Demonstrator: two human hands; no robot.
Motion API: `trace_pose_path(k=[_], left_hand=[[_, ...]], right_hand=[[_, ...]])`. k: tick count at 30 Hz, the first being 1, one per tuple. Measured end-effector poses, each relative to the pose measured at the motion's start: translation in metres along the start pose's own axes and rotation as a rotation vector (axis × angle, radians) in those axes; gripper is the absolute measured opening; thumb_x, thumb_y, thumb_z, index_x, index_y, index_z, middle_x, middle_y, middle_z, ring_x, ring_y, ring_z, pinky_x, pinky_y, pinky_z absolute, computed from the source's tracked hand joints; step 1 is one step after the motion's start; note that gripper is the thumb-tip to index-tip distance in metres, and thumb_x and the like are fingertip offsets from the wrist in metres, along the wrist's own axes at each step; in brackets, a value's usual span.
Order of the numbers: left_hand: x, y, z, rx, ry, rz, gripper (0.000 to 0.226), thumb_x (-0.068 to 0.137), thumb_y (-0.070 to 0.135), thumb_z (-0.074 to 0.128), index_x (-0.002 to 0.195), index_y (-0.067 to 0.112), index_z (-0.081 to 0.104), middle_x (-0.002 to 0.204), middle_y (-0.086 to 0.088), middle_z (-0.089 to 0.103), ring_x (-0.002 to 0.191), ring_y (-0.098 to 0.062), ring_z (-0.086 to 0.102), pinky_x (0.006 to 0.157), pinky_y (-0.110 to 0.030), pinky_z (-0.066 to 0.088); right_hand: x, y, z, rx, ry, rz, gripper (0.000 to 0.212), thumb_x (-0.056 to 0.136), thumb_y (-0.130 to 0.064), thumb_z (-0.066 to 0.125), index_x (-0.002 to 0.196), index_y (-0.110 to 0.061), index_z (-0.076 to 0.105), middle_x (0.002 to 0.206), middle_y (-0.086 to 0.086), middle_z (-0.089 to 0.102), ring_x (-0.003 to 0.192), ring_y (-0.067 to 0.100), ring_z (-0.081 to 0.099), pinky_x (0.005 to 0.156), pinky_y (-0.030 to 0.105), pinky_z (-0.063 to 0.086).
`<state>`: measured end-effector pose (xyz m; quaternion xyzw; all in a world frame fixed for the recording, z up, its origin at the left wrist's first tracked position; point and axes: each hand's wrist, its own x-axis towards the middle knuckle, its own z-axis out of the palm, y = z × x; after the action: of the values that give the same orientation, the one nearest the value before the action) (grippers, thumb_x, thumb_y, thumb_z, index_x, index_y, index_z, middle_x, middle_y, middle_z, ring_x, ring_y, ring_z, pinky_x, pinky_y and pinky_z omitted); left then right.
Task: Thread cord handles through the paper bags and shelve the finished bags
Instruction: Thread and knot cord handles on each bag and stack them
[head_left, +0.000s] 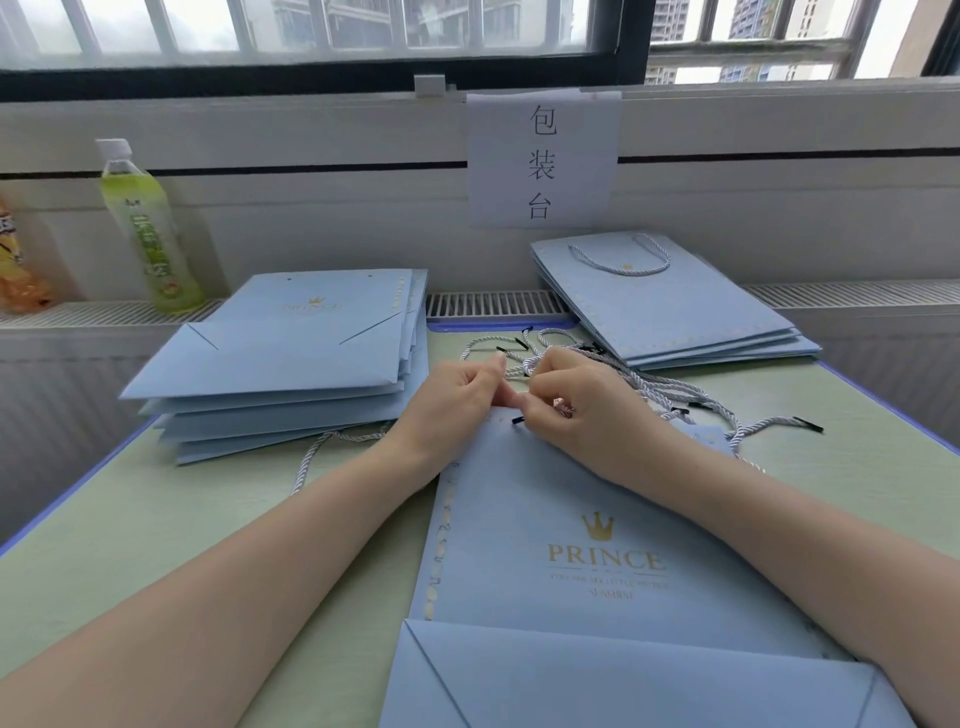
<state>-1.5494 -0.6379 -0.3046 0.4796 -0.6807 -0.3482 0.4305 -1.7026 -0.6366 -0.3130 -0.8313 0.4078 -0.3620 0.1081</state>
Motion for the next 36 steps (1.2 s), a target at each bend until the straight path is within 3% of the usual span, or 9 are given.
trace_pose_path(k=[7, 11, 15, 17, 24, 27, 29, 31, 36], left_hand=[[-0.002, 0.004, -0.004, -0.124, -0.086, -0.001, 0.037, 0.1, 0.02, 0.044, 0.072, 0.006, 0.064, 0.074, -0.006, 0.063, 0.068, -0.011, 0.056, 0.069, -0.022, 0.045], [-0.001, 0.002, -0.008, -0.008, -0.162, -0.013, 0.02, 0.09, 0.009, 0.057, 0.092, -0.007, 0.068, 0.081, -0.011, 0.062, 0.077, -0.015, 0.053, 0.073, -0.023, 0.041], [-0.002, 0.006, -0.015, -0.032, -0.221, -0.088, 0.018, 0.079, 0.001, 0.054, 0.074, 0.012, 0.068, 0.072, 0.003, 0.063, 0.063, 0.001, 0.055, 0.064, -0.011, 0.042], [-0.002, 0.007, -0.019, -0.038, -0.265, -0.109, 0.021, 0.082, -0.002, 0.053, 0.078, 0.012, 0.067, 0.074, 0.001, 0.063, 0.066, -0.002, 0.057, 0.064, -0.011, 0.045], [-0.001, 0.005, -0.02, 0.042, -0.281, -0.074, 0.022, 0.091, 0.002, 0.054, 0.076, 0.014, 0.064, 0.07, 0.005, 0.061, 0.068, -0.004, 0.054, 0.067, -0.014, 0.043], [0.001, 0.004, -0.019, 0.057, -0.243, -0.098, 0.017, 0.091, 0.005, 0.055, 0.077, 0.012, 0.064, 0.074, -0.002, 0.058, 0.072, -0.012, 0.052, 0.072, -0.021, 0.041], [0.0, 0.006, -0.016, 0.062, -0.237, -0.116, 0.012, 0.085, 0.014, 0.059, 0.072, 0.013, 0.06, 0.072, -0.001, 0.055, 0.072, -0.014, 0.05, 0.071, -0.023, 0.039], [-0.001, 0.009, -0.014, 0.067, -0.242, -0.116, 0.01, 0.073, 0.022, 0.055, 0.068, 0.014, 0.057, 0.069, 0.0, 0.05, 0.07, -0.013, 0.045, 0.065, -0.022, 0.035], [-0.001, 0.009, -0.015, 0.064, -0.275, -0.106, 0.01, 0.079, 0.02, 0.06, 0.072, 0.013, 0.061, 0.074, -0.003, 0.056, 0.073, -0.014, 0.049, 0.072, -0.024, 0.038]], right_hand=[[0.001, -0.003, -0.003, 0.18, 0.011, 0.056, 0.039, 0.089, -0.01, 0.059, 0.052, -0.01, 0.047, 0.071, 0.001, 0.048, 0.061, 0.007, 0.041, 0.058, 0.015, 0.03], [0.002, -0.005, -0.005, 0.188, 0.078, 0.061, 0.027, 0.089, -0.014, 0.06, 0.064, -0.017, 0.053, 0.06, -0.011, 0.048, 0.057, 0.004, 0.043, 0.057, 0.015, 0.032], [0.004, -0.007, -0.009, 0.213, 0.103, 0.078, 0.016, 0.088, -0.016, 0.064, 0.075, -0.024, 0.057, 0.065, -0.014, 0.055, 0.059, 0.0, 0.05, 0.06, 0.011, 0.037], [0.006, -0.008, -0.015, 0.187, 0.089, 0.049, 0.014, 0.087, -0.015, 0.065, 0.078, -0.022, 0.059, 0.069, -0.012, 0.059, 0.063, 0.001, 0.053, 0.061, 0.012, 0.04], [0.008, -0.013, -0.038, 0.134, -0.306, 0.05, 0.006, 0.086, -0.015, 0.065, 0.092, -0.013, 0.068, 0.087, -0.002, 0.066, 0.085, 0.008, 0.059, 0.079, 0.023, 0.049], [0.007, -0.01, -0.053, 0.126, -0.492, 0.099, 0.017, 0.087, -0.01, 0.063, 0.096, -0.025, 0.064, 0.105, -0.008, 0.063, 0.101, 0.0, 0.056, 0.089, 0.016, 0.045], [0.007, -0.006, -0.059, 0.103, -0.559, 0.135, 0.023, 0.085, -0.011, 0.063, 0.091, -0.032, 0.063, 0.109, -0.01, 0.062, 0.107, 0.0, 0.056, 0.094, 0.021, 0.044], [0.007, -0.006, -0.056, 0.032, -0.531, 0.162, 0.014, 0.082, -0.02, 0.066, 0.084, -0.033, 0.065, 0.097, -0.01, 0.065, 0.096, 0.002, 0.06, 0.091, 0.029, 0.048], [0.008, -0.017, -0.04, -0.066, -0.308, 0.051, 0.015, 0.092, -0.02, 0.056, 0.082, -0.025, 0.066, 0.079, -0.004, 0.064, 0.07, 0.009, 0.052, 0.071, 0.024, 0.042]])
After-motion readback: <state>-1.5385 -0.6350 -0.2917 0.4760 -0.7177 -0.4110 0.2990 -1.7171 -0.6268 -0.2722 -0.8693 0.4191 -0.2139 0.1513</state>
